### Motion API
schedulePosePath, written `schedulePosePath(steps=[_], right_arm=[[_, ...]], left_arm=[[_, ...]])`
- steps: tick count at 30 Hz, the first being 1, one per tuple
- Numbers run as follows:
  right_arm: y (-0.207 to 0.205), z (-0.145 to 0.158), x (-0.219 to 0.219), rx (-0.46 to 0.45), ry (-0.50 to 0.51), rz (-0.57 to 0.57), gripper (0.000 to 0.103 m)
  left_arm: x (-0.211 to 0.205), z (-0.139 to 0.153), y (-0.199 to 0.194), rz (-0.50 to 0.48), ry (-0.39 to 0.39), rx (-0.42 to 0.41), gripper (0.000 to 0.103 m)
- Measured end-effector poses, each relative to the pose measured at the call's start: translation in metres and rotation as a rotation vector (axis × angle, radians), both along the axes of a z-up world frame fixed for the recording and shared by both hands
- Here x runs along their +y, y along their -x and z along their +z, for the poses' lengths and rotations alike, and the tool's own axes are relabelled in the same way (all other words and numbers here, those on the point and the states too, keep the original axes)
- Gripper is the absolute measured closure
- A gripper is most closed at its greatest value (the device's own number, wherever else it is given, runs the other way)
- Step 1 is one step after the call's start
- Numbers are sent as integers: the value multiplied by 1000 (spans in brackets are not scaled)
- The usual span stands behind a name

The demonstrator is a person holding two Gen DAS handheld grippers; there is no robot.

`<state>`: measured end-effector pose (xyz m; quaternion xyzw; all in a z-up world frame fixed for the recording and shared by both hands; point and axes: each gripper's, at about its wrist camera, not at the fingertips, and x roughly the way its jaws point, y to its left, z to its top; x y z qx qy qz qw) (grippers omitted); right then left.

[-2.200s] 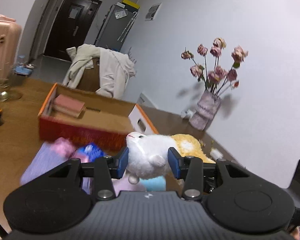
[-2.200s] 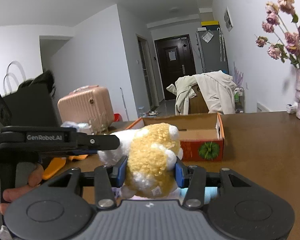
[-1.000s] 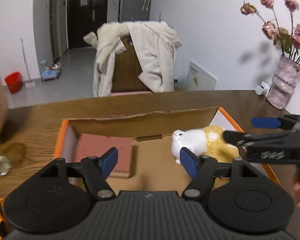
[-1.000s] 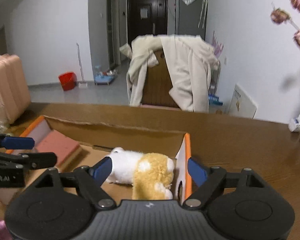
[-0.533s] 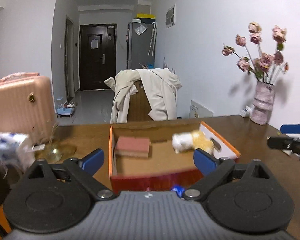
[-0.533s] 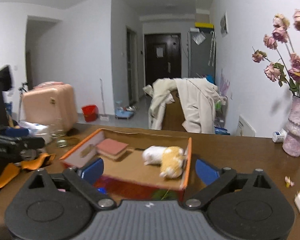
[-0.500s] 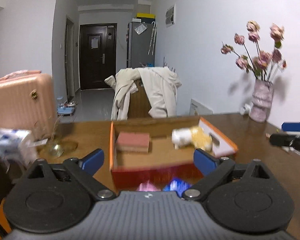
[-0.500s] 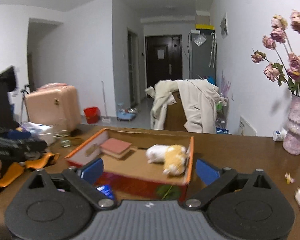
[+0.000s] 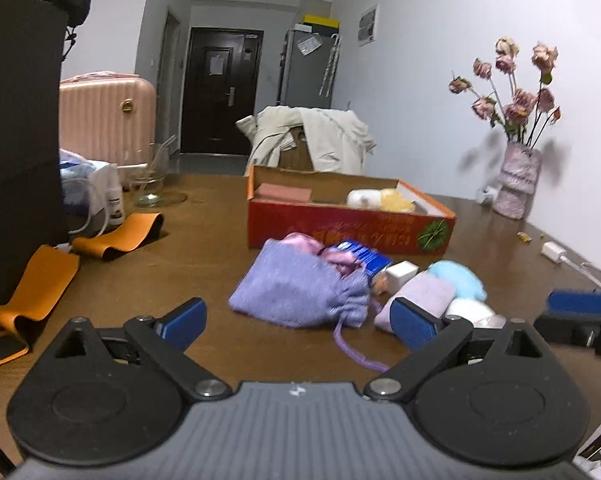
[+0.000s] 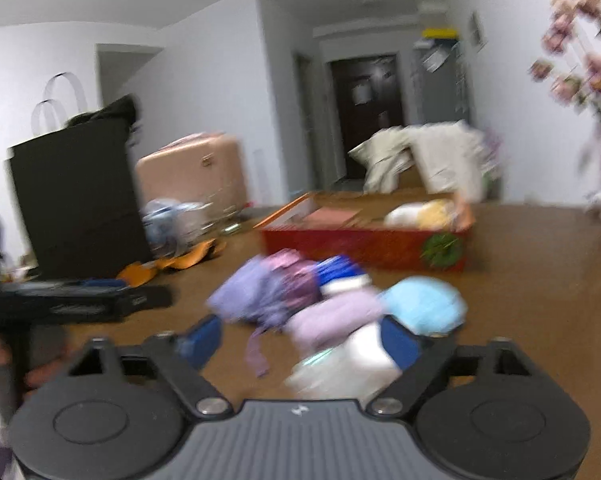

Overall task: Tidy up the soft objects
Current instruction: 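Move both open grippers back over the pile of soft items, then close both grippers together on the purple drawstring pouch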

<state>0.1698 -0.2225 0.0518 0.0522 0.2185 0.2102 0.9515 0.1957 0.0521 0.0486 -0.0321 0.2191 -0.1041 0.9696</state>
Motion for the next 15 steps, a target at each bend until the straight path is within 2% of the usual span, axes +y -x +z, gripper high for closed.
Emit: schedulePosePath(steps=[1,4,10,12,15], right_arm=[[1,-5,4,20,-10,27,48],[-2,-23,16,79,-23,54,65],[-20,-42,28,143,-51,59,68],[-30,-40,35,127,-53,55,68],[-51,-35,46,95,-45,37,68]], left_arm=[[0,-2,1,7,2,4,3],[0,-7,0,2,-3,20,3],[4,-12,-8,-1,-9,15,3],[8,-13,-18,1,-6,26,4],[13,-15,-40,-4,6,39,11]])
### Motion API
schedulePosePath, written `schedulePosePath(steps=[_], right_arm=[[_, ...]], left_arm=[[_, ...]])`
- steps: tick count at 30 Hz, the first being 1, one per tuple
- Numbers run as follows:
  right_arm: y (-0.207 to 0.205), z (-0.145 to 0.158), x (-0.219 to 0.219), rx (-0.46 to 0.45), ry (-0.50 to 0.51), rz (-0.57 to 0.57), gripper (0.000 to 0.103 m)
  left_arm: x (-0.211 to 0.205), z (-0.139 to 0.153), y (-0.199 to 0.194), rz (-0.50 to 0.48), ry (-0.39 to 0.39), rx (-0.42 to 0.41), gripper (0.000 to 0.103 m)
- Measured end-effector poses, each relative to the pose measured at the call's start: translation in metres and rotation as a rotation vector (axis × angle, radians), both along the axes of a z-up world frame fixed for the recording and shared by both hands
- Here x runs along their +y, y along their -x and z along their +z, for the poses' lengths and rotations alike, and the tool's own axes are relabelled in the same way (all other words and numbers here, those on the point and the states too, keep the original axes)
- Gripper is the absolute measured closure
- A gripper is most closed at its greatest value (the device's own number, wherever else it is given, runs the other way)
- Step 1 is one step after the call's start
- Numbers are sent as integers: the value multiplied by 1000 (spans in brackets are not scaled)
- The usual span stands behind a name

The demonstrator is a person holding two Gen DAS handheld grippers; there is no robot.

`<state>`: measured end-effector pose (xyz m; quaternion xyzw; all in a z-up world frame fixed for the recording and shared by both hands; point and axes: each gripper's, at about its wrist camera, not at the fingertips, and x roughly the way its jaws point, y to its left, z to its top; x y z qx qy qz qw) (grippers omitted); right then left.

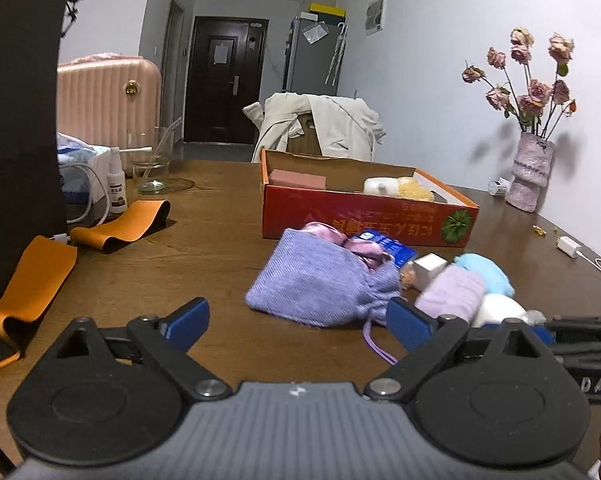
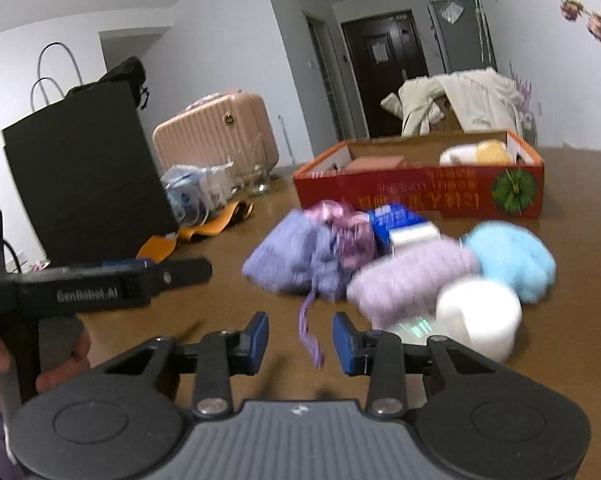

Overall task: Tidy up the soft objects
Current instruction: 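Close both grippers together on the purple drawstring pouch, then carry the purple pouch into the box and open both grippers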

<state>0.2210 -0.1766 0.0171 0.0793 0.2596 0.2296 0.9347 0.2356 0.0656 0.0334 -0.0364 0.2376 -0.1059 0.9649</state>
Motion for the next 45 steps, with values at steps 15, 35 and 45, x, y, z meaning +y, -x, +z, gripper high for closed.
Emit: schedulePosePath(steps=[15,35,45], right_arm=[[-95,-23,30,30,6,-51,75],[16,21,48,-42,52,180,90],[48,-10,3,40,24,-12,84]], left_arm=[[28,-35,-105,-121,241,201,84],[37,-4,39,-211,312,167,97],[20,-14,65,-146,138,126,50]])
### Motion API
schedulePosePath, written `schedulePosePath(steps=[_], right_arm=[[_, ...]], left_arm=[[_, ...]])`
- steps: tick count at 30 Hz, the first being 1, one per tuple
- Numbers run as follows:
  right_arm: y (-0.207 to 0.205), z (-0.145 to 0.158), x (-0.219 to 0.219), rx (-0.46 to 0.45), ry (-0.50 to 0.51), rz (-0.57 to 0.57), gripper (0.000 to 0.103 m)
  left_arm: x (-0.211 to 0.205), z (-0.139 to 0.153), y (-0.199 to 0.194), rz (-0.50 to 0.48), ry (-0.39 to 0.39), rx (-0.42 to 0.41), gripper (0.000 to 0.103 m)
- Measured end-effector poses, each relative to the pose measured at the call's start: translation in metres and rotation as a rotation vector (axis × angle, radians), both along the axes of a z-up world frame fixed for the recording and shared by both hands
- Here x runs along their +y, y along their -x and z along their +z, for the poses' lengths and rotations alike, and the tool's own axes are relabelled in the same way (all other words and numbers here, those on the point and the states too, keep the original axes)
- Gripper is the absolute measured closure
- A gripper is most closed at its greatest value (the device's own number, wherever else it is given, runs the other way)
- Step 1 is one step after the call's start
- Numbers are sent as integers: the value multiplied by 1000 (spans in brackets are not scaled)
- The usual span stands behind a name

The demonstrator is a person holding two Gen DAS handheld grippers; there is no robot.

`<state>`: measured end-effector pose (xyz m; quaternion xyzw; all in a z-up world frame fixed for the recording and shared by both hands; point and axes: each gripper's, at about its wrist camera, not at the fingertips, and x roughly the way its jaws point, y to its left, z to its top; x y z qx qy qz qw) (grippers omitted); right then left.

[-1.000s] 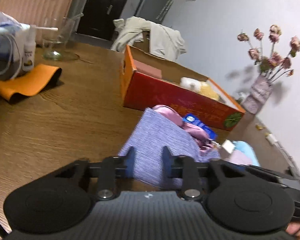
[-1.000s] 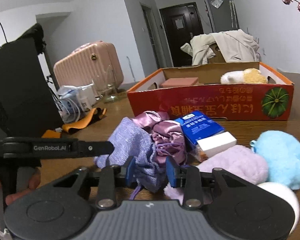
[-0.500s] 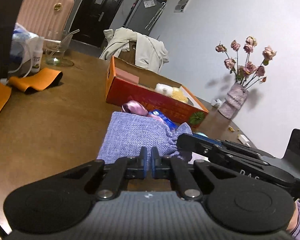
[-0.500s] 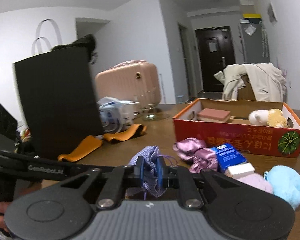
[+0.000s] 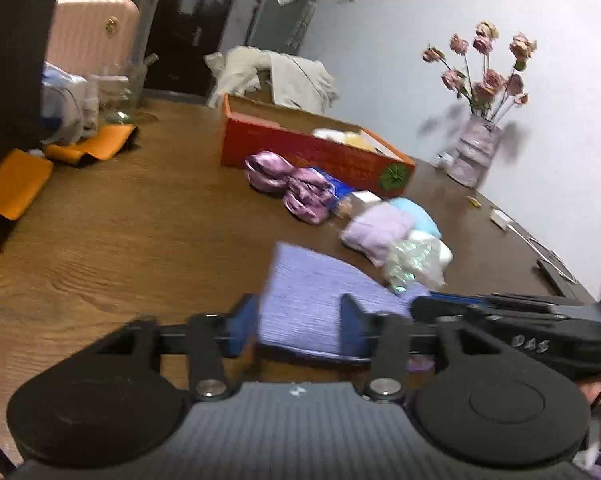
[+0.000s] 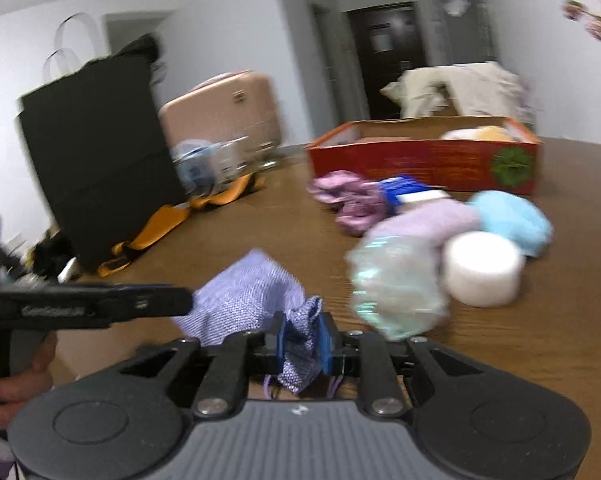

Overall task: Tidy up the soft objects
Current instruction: 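Carry the purple pouch into the box and open both grippers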

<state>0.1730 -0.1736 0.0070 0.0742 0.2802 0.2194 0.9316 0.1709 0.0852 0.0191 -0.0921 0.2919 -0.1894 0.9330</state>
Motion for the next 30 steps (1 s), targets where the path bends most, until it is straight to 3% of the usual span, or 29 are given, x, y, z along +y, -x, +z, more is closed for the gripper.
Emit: schedulePosePath(steps=[2,4,5,8,15,17,18,20,22,24,27,30], right_arm=[[1,1,-9,-5,-55,-25,77],[-1,-4,-16,16,-139,-27,59],[-4,-6,-17,31,-169,-32,56],[-8,-12,-19,42,-208,-51,55],[-10,-22,-12,51,-167,-82,56],[-11,-23,-11,54,-164,-73,59],[-12,-24,-9,55,-157,-67,66],[-13,-24,-6,56,-133,-48,74],[-14,-25,-2,60,-113,-31,77],[-15,-24,-1,61,-103,-18,80],[-18,-20,-2,71,-109,-1,85],[-19,-6,-5,50,-116,21,87]], left_arm=[[1,-1,-4,-12,26,3,43],[0,-4,-12,-17,42,37,42],[-2,-6,-15,-21,41,51,42],[-8,-9,-20,-49,19,63,43],[-9,-15,-29,-52,-7,68,42],[-7,-17,-32,-51,-2,73,42],[-7,-19,-34,-59,6,83,43],[-7,-24,-36,-85,27,110,55],[-7,-26,-36,-111,38,119,80],[-8,-29,-35,-119,50,127,91],[-12,-25,-36,-133,38,122,95],[-16,-8,-36,-142,30,59,96]])
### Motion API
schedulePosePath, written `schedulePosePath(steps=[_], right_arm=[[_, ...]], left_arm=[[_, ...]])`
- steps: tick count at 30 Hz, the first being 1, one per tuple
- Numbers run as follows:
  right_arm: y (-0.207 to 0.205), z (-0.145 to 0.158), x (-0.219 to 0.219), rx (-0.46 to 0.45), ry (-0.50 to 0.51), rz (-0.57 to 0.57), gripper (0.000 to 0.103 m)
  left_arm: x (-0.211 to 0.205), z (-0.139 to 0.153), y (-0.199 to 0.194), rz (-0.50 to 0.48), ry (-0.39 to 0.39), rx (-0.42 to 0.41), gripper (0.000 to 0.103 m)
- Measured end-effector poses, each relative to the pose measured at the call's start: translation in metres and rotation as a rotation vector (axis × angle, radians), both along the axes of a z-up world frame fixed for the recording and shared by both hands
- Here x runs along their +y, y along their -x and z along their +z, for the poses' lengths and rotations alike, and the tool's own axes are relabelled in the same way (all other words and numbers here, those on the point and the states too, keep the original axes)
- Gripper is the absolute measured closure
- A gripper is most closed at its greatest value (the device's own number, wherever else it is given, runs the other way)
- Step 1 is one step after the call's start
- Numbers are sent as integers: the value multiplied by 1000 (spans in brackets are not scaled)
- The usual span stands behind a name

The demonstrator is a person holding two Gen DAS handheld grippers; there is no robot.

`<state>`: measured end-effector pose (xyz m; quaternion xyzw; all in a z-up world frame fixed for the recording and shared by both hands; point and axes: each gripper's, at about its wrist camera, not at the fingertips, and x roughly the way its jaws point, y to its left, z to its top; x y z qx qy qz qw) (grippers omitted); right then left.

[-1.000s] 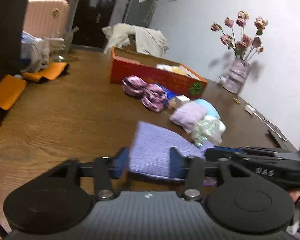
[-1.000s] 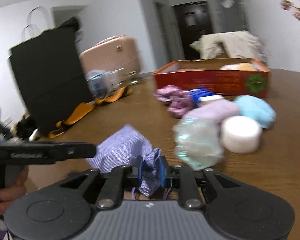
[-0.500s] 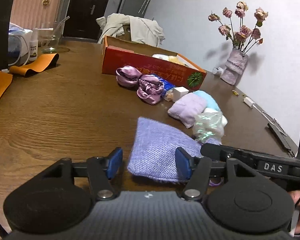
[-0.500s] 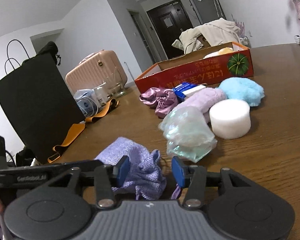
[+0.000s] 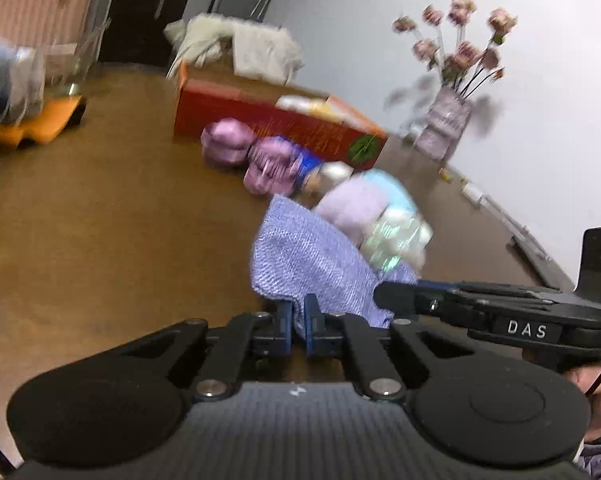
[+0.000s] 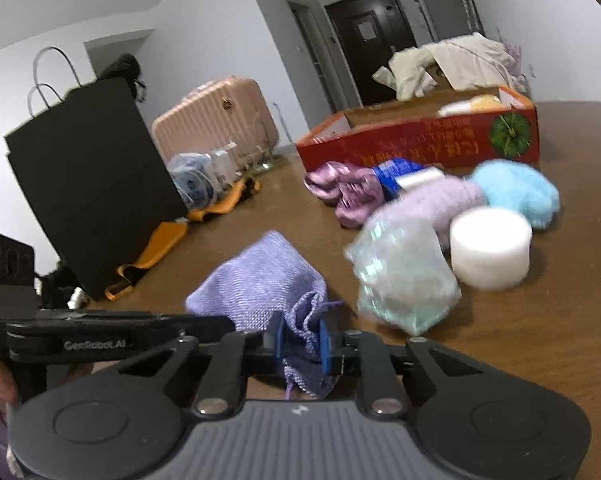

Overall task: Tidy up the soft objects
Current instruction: 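Carry the purple pouch into the box and open both grippers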

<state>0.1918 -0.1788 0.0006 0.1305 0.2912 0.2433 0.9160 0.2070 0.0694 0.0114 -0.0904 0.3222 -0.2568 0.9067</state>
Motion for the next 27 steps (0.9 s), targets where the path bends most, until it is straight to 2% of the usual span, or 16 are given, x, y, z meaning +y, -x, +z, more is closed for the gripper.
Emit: schedulePosePath(steps=[3,6,10,13,17,20,23,26,27], right_arm=[[-8,28,-7,-60,-26,22,87],[-38,65,-24,-134,-49,43,87],[-115,98,-40,-170,-19,62,87],[-191,110,-37,-133,17,98,87],[-281,105,-23,-64,100,106,87],[-337,86,-11,22,141,132,87],[-373,63,-1,98,158,160,87],[-389,42,11,160,206,195,84],[-390,34,17,176,232,208,80]], left_arm=[[-2,27,-15,9,48,-69,96],[-8,60,-44,27,71,-158,96],[-24,89,-105,49,47,-205,96],[-34,91,-166,107,25,-155,96],[-45,77,-236,180,-14,-102,96],[-50,60,-267,219,-51,-46,94],[-48,47,-271,209,-80,-36,94],[-43,45,-260,181,-125,-39,91],[-40,46,-254,175,-132,-53,85]])
